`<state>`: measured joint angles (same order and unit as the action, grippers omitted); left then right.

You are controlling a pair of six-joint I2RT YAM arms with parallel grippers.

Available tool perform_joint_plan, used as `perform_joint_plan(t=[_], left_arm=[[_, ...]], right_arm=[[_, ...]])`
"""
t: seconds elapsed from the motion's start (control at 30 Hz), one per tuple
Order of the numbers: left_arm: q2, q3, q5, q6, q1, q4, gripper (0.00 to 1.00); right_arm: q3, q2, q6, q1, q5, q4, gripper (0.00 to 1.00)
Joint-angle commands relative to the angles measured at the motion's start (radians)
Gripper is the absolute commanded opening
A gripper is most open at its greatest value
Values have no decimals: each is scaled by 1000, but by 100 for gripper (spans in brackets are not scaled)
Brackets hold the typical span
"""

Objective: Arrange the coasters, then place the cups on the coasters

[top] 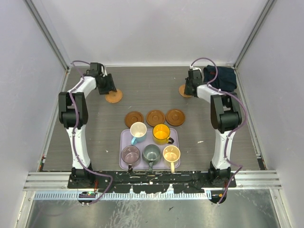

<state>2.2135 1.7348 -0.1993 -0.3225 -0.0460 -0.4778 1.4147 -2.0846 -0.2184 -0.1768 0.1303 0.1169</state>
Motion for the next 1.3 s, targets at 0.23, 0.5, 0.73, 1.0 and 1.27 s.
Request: perform_joint_plan(t=[0.23, 0.5, 0.73, 1.0, 1.27], left_arm=[[110, 199, -10, 9, 27, -118, 56], [139, 238, -44, -19, 35, -83, 58], [144, 224, -137, -76, 47, 69, 59], [132, 207, -214, -159, 60, 211, 58], [35, 76, -269, -193, 66, 443, 62]], right_arm=[[98, -57, -20, 10, -24, 48, 20], [90, -54, -36, 9, -28, 38, 21], [98, -40, -31, 11, -27, 30, 21], [102, -11, -12, 10, -32, 8, 22], [104, 45, 6, 10, -69, -30, 29]])
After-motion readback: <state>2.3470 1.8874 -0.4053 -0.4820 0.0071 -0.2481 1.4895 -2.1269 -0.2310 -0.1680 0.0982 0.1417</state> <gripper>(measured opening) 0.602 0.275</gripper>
